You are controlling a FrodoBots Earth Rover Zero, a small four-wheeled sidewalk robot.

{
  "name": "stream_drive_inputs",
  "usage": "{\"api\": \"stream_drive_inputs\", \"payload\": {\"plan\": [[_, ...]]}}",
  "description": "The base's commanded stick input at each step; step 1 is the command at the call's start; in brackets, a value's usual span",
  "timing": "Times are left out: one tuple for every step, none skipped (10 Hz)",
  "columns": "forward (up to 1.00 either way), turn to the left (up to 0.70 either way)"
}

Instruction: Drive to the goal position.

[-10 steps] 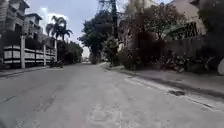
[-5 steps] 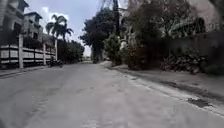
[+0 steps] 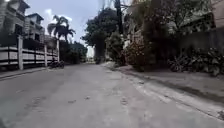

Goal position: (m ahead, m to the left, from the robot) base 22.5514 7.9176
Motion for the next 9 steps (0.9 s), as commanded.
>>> {"api": "stream_drive_inputs", "payload": {"plan": [[1.00, 0.00], [1.00, 0.00], [1.00, 0.00], [1.00, 0.00], [1.00, 0.00], [1.00, 0.15], [1.00, 0.34], [1.00, 0.16], [1.00, 0.00]]}}
